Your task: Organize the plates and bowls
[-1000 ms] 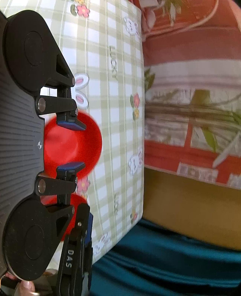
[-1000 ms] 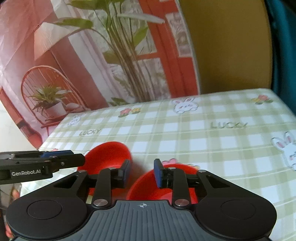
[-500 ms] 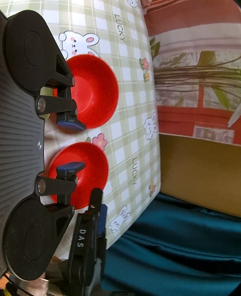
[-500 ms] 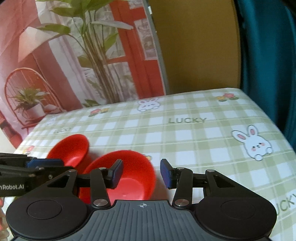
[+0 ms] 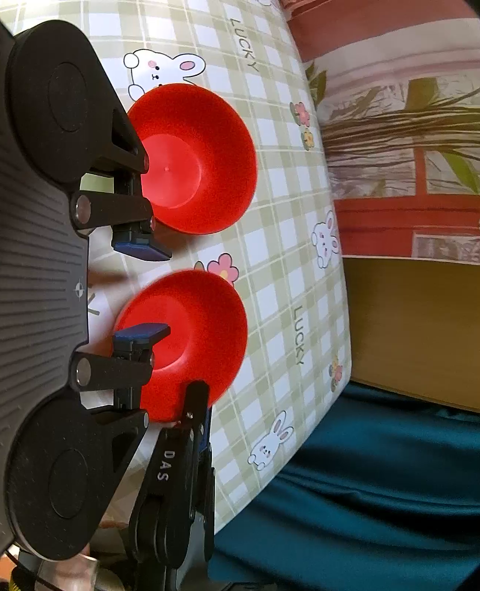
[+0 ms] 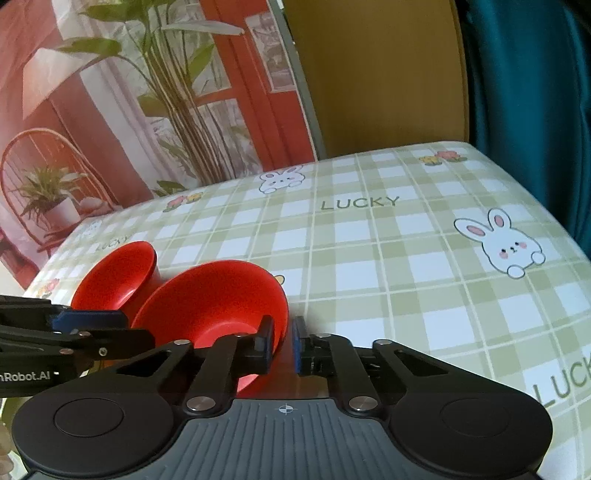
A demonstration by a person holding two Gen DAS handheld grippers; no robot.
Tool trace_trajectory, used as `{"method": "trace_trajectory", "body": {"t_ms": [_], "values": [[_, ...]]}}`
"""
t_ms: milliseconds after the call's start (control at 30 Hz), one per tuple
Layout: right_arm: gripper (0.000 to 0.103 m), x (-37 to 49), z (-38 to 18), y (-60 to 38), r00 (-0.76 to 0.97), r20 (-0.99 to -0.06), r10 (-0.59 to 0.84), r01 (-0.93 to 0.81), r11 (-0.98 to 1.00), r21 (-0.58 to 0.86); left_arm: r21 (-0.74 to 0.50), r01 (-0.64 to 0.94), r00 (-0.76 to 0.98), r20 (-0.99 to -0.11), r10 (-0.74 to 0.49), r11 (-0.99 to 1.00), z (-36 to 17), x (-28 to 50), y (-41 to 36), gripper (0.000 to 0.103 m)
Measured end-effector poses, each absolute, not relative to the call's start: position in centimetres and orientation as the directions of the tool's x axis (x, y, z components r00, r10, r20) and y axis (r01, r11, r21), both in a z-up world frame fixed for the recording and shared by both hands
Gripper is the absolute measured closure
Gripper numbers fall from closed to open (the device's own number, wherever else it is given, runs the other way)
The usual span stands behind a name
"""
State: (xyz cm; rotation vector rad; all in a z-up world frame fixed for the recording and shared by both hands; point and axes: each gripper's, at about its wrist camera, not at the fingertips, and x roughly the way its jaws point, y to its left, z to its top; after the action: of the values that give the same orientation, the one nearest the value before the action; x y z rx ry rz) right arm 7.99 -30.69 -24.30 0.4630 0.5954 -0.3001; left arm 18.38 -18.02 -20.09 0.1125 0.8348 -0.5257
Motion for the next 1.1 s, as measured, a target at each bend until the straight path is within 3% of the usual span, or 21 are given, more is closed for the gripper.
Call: {"method": "trace_trajectory", "body": {"t_ms": [167,233,300,1100], "values": [[0.097,7.8,-24.8,-31.3,0.793,-0.596,-0.126,0.405,0.840,0.361,-0.120,0.490,0.530,-0.746,-0.404,0.864,-20.6,18.7,-18.3,0.065],[0.097,7.7,-24.8,-31.3,0.794,-0.595,-0.125,0.404,0.839,0.364,-0.125,0.499,0.524,-0.745,-0.413,0.857,-20.7,18.6,-18.5,0.069],[0.097,7.7,-24.8,-31.3,0.796,-0.593,-0.121,0.404,0.836,0.370,-0.130,0.509,0.520,-0.742,-0.424,0.851,-20.7,18.6,-18.7,0.081],[0.093,12.7,-18.3,-27.6,0.843,-0.535,-0.047,0.291,0.878,0.380,-0.145,0.447,0.620,-0.661,-0.422,0.883,-16.6,19.6,-12.4,0.082]]}}
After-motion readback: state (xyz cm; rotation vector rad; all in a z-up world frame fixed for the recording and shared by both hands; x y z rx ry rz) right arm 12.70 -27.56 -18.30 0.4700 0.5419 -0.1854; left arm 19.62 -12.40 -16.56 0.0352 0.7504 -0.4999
